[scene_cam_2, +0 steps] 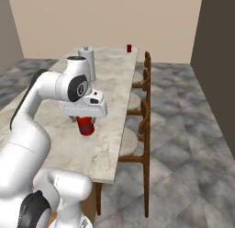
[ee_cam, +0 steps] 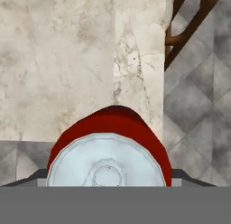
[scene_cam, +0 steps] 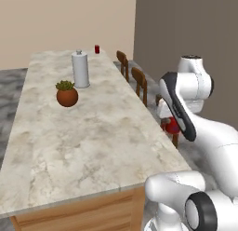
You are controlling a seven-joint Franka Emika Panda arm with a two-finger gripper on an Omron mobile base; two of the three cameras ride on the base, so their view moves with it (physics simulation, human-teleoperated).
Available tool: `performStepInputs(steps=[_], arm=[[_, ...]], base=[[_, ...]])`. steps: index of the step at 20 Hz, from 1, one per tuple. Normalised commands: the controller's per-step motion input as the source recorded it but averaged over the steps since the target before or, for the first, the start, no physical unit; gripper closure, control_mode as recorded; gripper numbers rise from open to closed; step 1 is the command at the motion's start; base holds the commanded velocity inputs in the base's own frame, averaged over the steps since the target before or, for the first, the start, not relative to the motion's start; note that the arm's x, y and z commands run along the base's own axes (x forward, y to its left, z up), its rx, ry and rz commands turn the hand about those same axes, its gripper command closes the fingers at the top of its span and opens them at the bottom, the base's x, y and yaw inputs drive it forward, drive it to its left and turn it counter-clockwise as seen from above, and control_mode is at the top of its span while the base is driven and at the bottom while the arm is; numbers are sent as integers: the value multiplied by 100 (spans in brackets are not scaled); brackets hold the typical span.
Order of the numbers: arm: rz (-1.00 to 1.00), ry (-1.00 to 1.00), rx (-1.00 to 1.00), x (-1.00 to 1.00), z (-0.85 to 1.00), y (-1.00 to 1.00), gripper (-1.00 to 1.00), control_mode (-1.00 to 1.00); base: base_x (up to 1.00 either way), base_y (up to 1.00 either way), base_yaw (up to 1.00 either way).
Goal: Four empty soda cans are scattered around the kitchen. Gather all the cans and cluster them next to the stove for recycling.
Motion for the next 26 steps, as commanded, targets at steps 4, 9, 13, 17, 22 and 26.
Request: performStepInputs(steps=[4, 9, 13, 17, 22, 26], arm=[[0, 0, 0, 0, 0, 0, 100, 100], [0, 0, 0, 0, 0, 0, 100, 100], [0, 0, 0, 0, 0, 0, 100, 100], [0, 0, 0, 0, 0, 0, 100, 100], [0, 0, 0, 0, 0, 0, 100, 100], [0, 0, 0, 0, 0, 0, 100, 100]], base=[[-86, 58, 2], [-92, 99, 30], [-8, 100, 66], [-10, 94, 79], [-11, 85, 84], [-8, 65, 90]])
